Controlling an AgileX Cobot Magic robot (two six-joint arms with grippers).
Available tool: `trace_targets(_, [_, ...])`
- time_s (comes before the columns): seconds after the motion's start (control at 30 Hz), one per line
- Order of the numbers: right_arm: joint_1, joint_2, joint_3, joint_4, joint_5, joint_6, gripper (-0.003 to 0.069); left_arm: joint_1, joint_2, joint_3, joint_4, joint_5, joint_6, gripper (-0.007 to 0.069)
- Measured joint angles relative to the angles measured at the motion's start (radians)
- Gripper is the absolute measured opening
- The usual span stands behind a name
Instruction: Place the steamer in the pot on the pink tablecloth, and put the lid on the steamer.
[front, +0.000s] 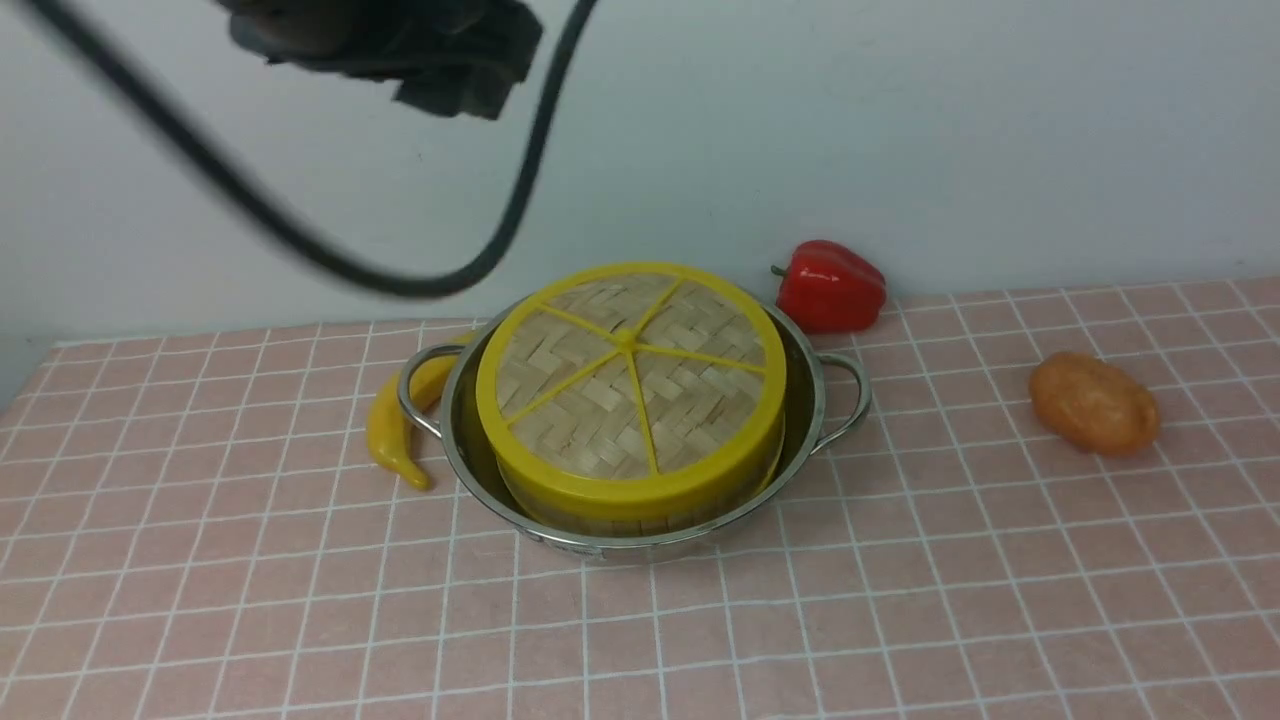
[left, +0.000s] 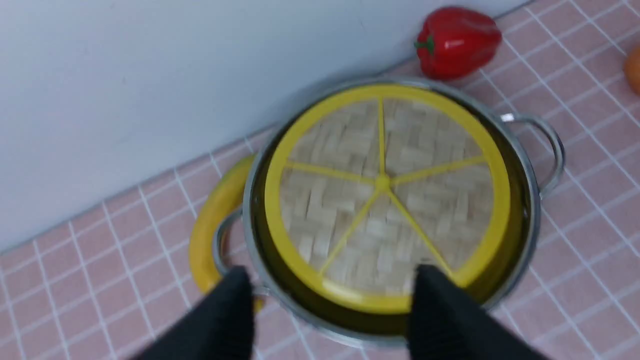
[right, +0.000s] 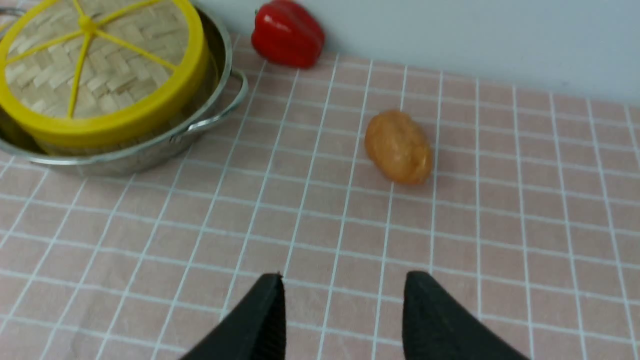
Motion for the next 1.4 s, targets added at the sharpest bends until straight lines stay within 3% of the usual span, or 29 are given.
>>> trace_targets(0.17, [0.000, 0.000, 0.000, -0.006, -0.023, 0.000, 0.0336, 0.000, -0.262, 0.294, -0.002, -0.024, -0.037, 0.0027])
trace_targets(0.27, [0.000, 0.000, 0.000, -0.004, -0.026, 0.000, 0.0336, 0.000, -0.406, 0.477, -0.005, -0.131, -0.059, -0.0020])
trace_targets(0.4, [0.000, 0.000, 0.000, 0.011, -0.028, 0.000, 0.0336, 0.000, -0.573, 0.661, -0.044, -0.245, -0.085, -0.0022])
trace_targets(0.57, [0.000, 0.000, 0.000, 0.043, -0.030, 0.001, 0.0336, 0.000, -0.717, 0.779, -0.105, -0.252, -0.089, -0.0018])
trace_targets(0.97, [0.000, 0.000, 0.000, 0.151, -0.031, 0.001, 0.0336, 0.016, -0.783, 0.809, -0.056, -0.279, -0.055, 0.0010])
trace_targets(1.1, [0.000, 0.000, 0.000, 0.190, -0.032, 0.001, 0.0336, 0.163, -0.851, 0.938, 0.015, -0.452, -0.025, 0.0012])
trace_targets(1.17, [0.000, 0.000, 0.000, 0.207, -0.032, 0.001, 0.0336, 0.303, -0.929, 1.091, 0.038, -0.628, -0.021, 0.0012])
trace_targets(1.3, [0.000, 0.000, 0.000, 0.235, -0.032, 0.001, 0.0336, 0.444, -1.067, 1.350, 0.045, -0.854, -0.019, 0.0020])
trace_targets(1.4, [0.000, 0.000, 0.000, 0.257, -0.032, 0.001, 0.0336, 0.577, -1.292, 1.660, 0.047, -1.013, -0.019, 0.0034])
